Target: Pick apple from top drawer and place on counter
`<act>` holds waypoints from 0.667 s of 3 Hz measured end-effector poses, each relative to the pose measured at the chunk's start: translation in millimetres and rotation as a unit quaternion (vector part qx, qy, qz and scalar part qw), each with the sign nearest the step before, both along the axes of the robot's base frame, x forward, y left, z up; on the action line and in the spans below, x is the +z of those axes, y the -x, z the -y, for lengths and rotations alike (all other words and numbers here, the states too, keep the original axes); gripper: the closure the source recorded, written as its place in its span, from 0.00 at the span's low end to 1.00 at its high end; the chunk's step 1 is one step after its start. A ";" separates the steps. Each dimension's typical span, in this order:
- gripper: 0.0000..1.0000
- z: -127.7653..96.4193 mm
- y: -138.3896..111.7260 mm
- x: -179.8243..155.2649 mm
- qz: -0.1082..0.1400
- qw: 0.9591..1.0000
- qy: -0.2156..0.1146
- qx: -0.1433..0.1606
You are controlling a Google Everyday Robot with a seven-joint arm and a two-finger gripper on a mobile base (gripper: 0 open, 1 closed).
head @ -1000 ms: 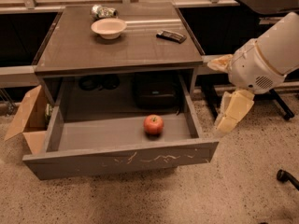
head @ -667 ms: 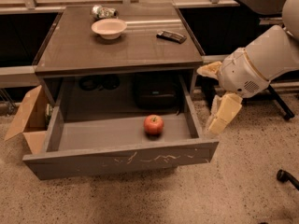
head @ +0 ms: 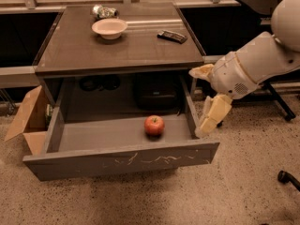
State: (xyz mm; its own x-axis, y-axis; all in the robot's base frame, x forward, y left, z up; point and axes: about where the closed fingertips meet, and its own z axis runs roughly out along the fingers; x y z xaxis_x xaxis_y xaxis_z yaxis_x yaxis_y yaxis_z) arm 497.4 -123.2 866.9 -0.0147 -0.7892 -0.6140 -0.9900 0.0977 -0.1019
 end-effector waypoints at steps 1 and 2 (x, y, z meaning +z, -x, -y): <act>0.00 -19.2 -21.4 -19.3 0.000 0.998 -0.054 0.020; 0.00 -32.6 -38.3 -43.5 0.005 0.996 -0.089 0.031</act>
Offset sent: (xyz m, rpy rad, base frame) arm 0.0607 0.0443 -0.0719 0.2654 -0.0313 0.0770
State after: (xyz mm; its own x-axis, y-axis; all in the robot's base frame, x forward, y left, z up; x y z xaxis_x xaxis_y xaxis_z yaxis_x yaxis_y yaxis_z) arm 535.6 -90.6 823.3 0.0380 -0.6666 -0.7445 -0.9937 0.0536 -0.0987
